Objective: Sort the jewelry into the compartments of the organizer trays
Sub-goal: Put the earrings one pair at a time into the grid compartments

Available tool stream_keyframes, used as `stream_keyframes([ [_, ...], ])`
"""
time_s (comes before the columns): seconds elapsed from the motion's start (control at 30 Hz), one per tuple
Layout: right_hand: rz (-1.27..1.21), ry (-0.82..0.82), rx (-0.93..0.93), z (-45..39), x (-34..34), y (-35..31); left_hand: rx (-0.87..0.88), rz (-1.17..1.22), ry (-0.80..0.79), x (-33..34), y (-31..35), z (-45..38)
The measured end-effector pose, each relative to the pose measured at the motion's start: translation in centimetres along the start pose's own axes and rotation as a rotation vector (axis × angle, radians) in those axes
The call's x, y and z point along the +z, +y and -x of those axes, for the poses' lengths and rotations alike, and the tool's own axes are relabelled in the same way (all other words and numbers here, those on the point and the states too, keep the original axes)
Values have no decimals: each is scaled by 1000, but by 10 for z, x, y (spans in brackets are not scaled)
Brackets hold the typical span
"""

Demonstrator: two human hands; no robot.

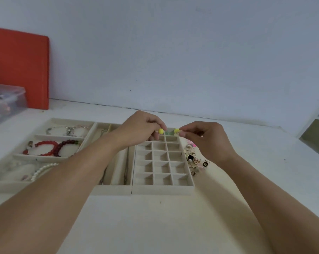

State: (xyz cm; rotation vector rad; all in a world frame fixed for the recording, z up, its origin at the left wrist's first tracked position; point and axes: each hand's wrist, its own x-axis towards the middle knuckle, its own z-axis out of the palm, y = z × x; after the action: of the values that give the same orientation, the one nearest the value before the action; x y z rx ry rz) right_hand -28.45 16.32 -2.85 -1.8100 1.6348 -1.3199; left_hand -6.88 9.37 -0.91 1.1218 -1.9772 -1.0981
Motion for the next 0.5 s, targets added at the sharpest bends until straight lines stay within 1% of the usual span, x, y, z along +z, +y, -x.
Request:
stream_keyframes([
  [0.13, 31, -55, -42, -14, 8, -14, -8, 79, -15, -5, -3, -2],
  [0.23, 47, -59, -99, -25, 19, -19, -15, 106, 0, -9, -4, -3],
  [0.37, 6, -51, -200, -37, 30, -19, -22, 146, 39, -14, -7, -2],
  [0.5, -27, -39, -304, -50, 35, -13, -62, 202, 18, -16, -13, -2],
])
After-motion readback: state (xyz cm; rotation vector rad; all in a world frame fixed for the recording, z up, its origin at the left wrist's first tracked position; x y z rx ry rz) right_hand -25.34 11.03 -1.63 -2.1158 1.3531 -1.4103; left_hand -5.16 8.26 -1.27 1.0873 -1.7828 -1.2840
